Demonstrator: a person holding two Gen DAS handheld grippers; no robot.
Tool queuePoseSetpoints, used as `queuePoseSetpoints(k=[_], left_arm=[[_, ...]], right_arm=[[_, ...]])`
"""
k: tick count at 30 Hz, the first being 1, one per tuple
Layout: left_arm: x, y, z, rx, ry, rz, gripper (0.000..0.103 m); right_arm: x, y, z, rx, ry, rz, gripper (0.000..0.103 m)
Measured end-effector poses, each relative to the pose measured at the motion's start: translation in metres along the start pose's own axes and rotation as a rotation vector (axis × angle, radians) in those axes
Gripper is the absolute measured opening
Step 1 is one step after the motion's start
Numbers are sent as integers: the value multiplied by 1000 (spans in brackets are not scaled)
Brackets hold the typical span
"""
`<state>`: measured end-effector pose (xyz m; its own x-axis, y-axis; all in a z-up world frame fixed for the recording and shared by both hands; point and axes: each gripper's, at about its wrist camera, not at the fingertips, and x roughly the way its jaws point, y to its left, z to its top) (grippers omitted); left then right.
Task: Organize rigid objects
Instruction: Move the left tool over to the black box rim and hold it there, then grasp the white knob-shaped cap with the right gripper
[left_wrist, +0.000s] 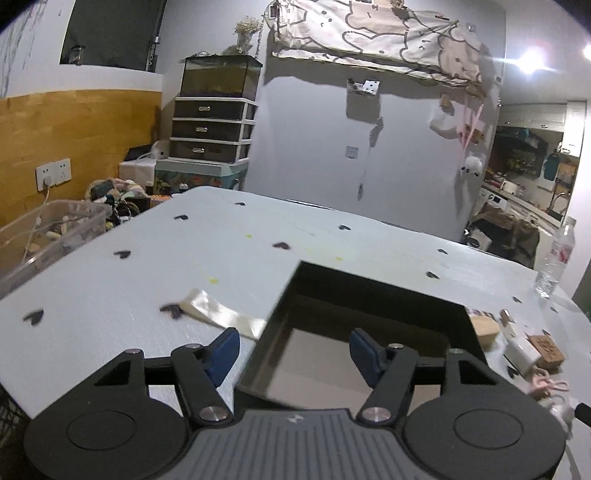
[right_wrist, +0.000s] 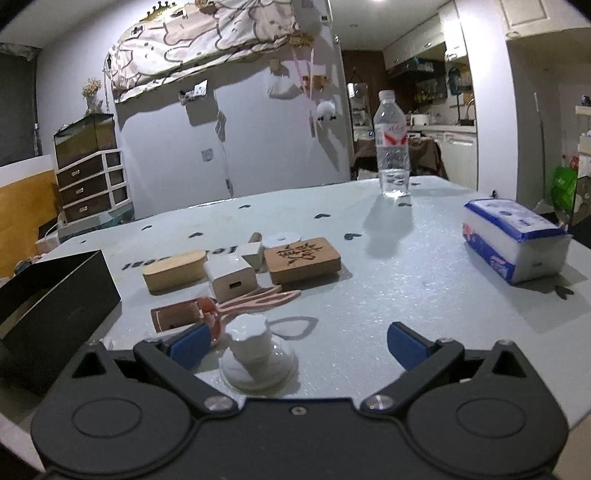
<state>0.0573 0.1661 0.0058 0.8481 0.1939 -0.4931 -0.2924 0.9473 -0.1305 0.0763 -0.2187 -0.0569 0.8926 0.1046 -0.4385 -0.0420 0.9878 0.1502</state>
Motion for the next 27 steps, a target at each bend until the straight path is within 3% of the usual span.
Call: queuePoseSetpoints(k=[3,9,16,21,24,27], left_arm=[[10,2,10,23,19,26,60],[38,9,19,34,98,37,44],[63,11,21,30,172,21,19],[72,10,24,50,191,18,15],[74,10,25,58,196,22,10],[73,11,24,65,199,16,9]], right_arm=[[10,2,7,-4,16,-2,101],[30,11,18,-58,62,-2,85],[41,19,20,-137,126,47,52],[34,21,19,-194,170,58,42],[27,20,19,-207,188,63,30],[24,20,18,-218,199,69,29]])
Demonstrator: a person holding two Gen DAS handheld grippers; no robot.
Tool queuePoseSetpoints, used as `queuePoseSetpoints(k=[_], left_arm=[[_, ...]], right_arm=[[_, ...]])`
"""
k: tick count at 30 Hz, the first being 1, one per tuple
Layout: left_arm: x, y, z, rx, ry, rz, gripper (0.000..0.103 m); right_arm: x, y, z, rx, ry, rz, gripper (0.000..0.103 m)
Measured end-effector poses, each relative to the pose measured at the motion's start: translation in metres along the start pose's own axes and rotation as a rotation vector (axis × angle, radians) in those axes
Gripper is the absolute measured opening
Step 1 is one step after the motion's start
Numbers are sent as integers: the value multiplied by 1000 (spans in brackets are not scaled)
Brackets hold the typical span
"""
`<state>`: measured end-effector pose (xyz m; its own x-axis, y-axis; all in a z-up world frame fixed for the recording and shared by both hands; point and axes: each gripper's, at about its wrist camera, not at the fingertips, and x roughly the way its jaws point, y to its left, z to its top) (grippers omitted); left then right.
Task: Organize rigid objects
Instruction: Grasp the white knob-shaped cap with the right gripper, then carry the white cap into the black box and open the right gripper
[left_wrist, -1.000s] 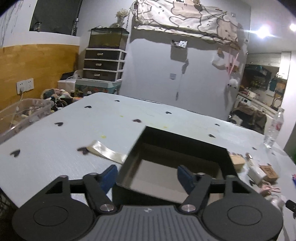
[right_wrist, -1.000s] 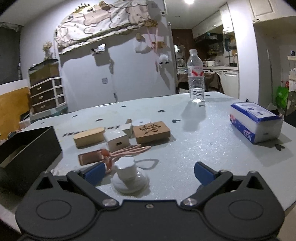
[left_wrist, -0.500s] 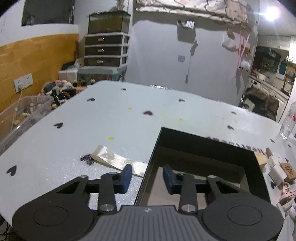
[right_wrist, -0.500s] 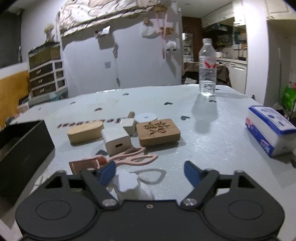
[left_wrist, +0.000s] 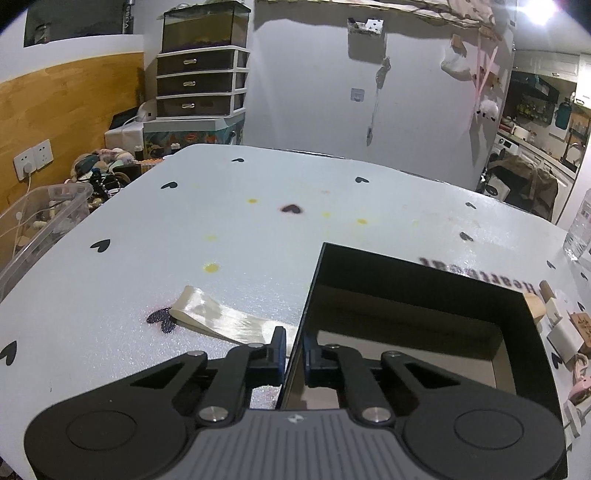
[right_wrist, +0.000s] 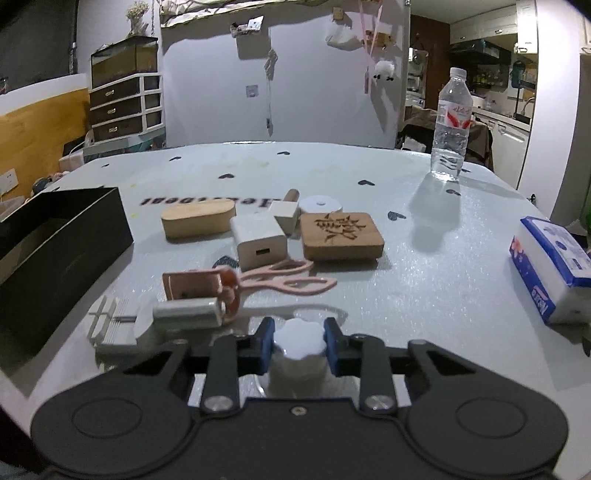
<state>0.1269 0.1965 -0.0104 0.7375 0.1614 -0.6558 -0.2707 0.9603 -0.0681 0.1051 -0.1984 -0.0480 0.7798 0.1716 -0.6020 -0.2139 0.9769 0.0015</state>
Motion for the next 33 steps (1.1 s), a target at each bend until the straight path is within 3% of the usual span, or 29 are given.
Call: queuePoseSetpoints(k=[4,9,17,21,26,33], left_arm=[[-4,0,-2,5,9,-16,5],[-9,-1,-6,3,-4,-24,3],[-10,-5,-9,6,-4,-28,3],[-10,-6,-8,26,-5,-27,2],[-9,-4,-7,14,-7,-58,3],[-6,-9,-7,40,-3,-107,3]], right_arm=[[-6,1,6,-4,-13,12,29],[-15,12,42,-54,-122,84,29],[-3,78,117,-219,-237,340,29],[17,127,142,-296,-191,507,29],[49,193,155,-374,-92,628,29],[84,256,151,-411,52,673,29]])
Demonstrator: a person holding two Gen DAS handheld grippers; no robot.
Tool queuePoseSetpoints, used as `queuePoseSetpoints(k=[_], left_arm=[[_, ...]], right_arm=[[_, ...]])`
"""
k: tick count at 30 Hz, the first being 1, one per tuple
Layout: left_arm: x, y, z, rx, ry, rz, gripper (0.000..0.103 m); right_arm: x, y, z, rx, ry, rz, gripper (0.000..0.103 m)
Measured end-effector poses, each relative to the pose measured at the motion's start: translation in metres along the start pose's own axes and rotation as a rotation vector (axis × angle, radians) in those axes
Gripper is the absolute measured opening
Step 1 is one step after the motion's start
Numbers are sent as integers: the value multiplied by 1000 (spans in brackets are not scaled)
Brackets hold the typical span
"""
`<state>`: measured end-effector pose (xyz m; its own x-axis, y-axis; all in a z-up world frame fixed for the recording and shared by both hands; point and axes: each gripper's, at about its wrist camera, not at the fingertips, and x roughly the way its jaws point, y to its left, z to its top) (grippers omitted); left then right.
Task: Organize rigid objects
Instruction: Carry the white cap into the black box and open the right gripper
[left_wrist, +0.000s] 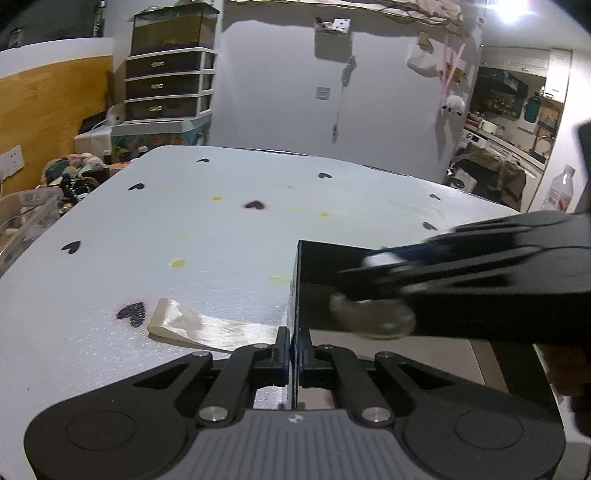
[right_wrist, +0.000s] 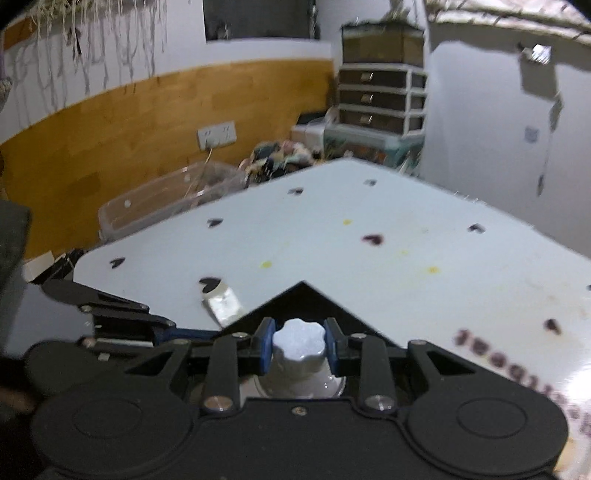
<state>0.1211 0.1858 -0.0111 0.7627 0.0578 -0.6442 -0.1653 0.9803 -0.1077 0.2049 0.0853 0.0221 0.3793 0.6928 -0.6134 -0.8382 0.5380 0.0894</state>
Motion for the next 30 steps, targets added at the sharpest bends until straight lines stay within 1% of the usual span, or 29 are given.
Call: queuePoseSetpoints(k=[4,6,7,8,9,10,11,12,14,16,18,19,21,23,26,28,30], left_arm=[[2,1,1,5,1,-11,3],[3,1,1,6,0,-14,3],[4,1,2,5,0,-16,3],[4,2,2,3,0,-18,3],[5,2,2,-1,-2,-20,3],[5,2,2,-5,-3,-21,4],[5,3,1,-8,-4,-22,4],[5,2,1,-9,-5,-21,4],[5,2,1,-10,-5,-20,4],[5,3,1,-14,-7,-21,4],[5,3,1,-16,-6,-20,4],[5,3,1,-16,-7,-19,4],[6,3,1,-19,-7,-18,4],[7,3,2,-21,-8,-16,4],[8,2,3,-21,-8,-12,4],[8,3,3,-22,-7,-12,4],[8,3,4,-22,-5,-13,4]], right_arm=[[20,-1,0,18,36,-23,29],[24,-5,-3,44,49,-33,30],[25,-6,-4,55,54,-37,41],[26,-9,-5,69,59,-48,60],[23,-11,-5,86,61,-53,62],[18,-14,-5,107,63,-46,70],[12,-17,-5,122,55,-42,73],[6,-21,-5,133,41,-41,75],[-19,-29,-7,159,-16,-53,84],[-44,-40,-10,183,-81,-84,90],[-71,-55,-17,220,-146,-129,97],[-83,-63,-22,240,-173,-158,103],[-101,-82,-34,277,-194,-244,103],[-107,-101,-47,311,-161,-339,103],[-103,-131,-71,394,-63,-514,103],[-98,-145,-86,430,-22,-575,103],[-92,-154,-96,447,8,-594,102]])
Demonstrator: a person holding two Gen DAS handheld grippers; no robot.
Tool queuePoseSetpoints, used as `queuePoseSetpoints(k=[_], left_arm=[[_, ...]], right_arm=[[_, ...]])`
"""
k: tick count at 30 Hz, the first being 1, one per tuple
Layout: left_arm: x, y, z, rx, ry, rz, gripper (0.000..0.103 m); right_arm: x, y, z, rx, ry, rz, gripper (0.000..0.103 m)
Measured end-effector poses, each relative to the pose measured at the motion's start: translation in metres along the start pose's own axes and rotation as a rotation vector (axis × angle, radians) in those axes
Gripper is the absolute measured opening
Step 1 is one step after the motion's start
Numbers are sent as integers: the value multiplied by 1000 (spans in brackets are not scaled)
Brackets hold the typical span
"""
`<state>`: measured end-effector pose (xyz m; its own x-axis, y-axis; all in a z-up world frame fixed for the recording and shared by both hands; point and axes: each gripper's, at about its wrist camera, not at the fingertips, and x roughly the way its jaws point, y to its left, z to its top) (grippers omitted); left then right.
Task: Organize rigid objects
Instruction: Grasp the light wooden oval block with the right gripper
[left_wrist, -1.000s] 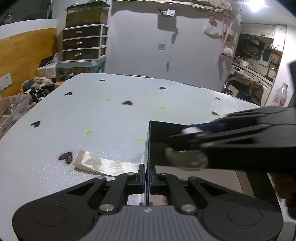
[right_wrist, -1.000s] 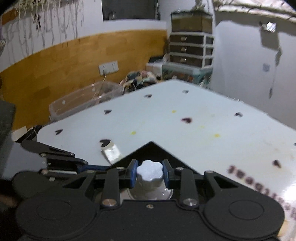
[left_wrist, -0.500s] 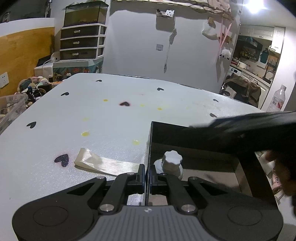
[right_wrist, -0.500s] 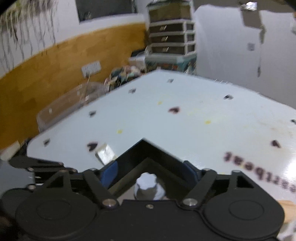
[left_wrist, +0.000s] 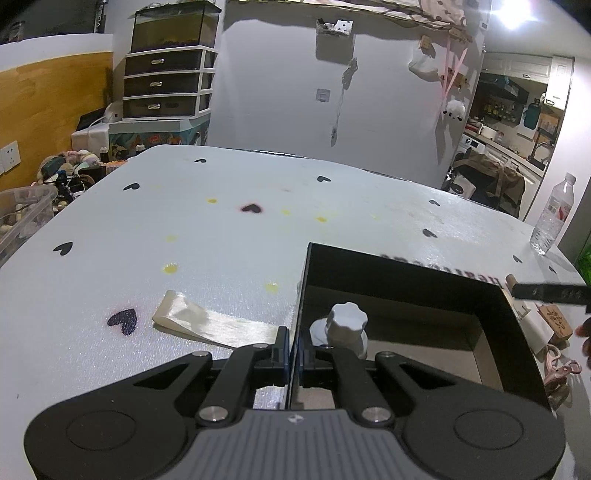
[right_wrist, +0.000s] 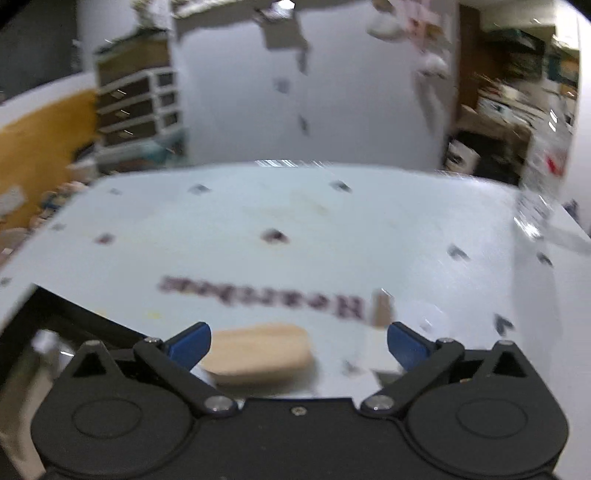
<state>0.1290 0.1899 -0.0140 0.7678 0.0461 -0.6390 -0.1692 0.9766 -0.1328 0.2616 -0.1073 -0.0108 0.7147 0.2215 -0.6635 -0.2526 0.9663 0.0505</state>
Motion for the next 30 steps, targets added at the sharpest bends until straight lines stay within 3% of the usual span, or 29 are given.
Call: queuePoseSetpoints(k=[6,10,19,25,30], left_arm=[[-3,-1,-1,-1,5,3,4],[-6,2,-2,-15,8,15,4],[-10,8,-3,-32,2,43,4],[-10,9,-2,-41,-2,35,4],[-11,9,-3,-38,-3,30,4]], right_arm=[[10,15,-6,-85,-10,91,102],[22,27,-6,-127,10,105,102],[37,28,-7,-109,43,130,102],[40,31,-6,-97,43,140,89],[31,24,-3,-56,21,144,89]])
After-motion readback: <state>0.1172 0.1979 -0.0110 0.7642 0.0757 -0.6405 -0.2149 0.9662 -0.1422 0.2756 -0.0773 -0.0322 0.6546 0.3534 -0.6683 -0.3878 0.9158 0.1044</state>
